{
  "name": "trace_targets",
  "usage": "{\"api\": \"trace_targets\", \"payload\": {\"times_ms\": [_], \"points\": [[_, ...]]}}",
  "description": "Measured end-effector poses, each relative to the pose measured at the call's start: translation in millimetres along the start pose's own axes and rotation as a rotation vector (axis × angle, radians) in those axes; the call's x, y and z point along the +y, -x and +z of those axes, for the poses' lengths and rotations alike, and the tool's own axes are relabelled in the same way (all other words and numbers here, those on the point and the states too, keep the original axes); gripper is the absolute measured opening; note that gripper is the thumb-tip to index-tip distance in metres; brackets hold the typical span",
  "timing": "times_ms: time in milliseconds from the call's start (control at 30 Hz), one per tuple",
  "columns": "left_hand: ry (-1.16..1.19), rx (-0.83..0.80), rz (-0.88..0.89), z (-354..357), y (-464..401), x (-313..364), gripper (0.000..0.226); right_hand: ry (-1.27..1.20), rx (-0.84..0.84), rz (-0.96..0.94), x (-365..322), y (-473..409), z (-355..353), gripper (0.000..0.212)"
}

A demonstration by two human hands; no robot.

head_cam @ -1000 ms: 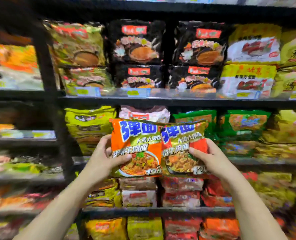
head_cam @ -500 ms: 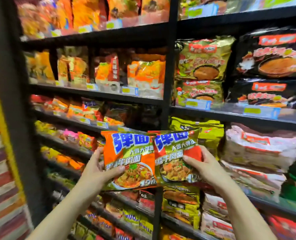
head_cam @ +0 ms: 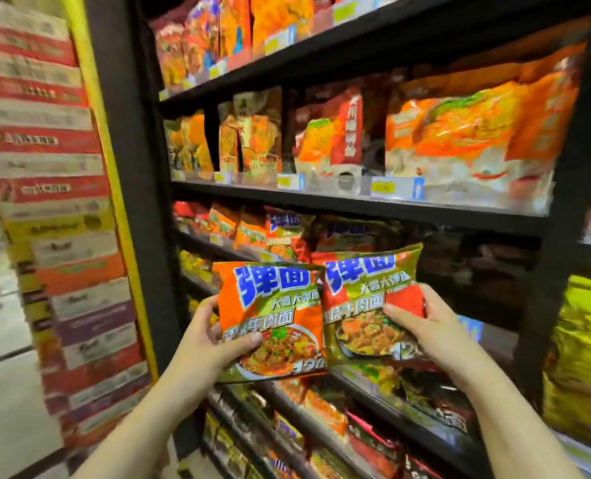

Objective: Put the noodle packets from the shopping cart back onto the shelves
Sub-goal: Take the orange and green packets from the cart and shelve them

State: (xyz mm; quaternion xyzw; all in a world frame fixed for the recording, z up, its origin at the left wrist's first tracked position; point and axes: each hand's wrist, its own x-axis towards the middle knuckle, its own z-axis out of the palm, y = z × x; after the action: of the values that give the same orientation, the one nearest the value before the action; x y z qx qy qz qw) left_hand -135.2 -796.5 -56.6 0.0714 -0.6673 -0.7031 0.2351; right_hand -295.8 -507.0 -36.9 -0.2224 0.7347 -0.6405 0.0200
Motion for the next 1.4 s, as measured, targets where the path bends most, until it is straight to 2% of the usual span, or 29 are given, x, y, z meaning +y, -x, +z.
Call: {"api": "trace_targets", "payload": {"times_ms": [267,600,833,1100,1200,1400], "points": [[-0.012,0.031,0.008,-38.3,-89.4,-13.3,0.066,0.092,-0.014,-0.028,7.0,-96.8,49.2,0.030],[0.039,0.020,-0.007,-85.2,-167.8,-36.4,0.071,0.086,0.014,0.023,15.4,-156.4,106.0,0.031],[0.064,-0.127,0.010,-129.3,-230.9,-33.0,0.094,0.111,0.130,0.048,16.8,-188.8,147.1,0.034],[0.082,-0.258,0.068,-188.2,-324.2,-27.3,0.080,0.055,0.327,0.081,12.0,-232.2,203.7,0.040],[0.094,-0.308,0.060,-203.2,-357.9,-30.9,0.070,0.035,0.412,0.098,10.6,-246.3,223.0,0.035],[0.104,-0.394,0.036,-218.2,-407.3,-40.7,0.067,0.155,0.563,0.090,7.5,-260.7,246.5,0.033]]}}
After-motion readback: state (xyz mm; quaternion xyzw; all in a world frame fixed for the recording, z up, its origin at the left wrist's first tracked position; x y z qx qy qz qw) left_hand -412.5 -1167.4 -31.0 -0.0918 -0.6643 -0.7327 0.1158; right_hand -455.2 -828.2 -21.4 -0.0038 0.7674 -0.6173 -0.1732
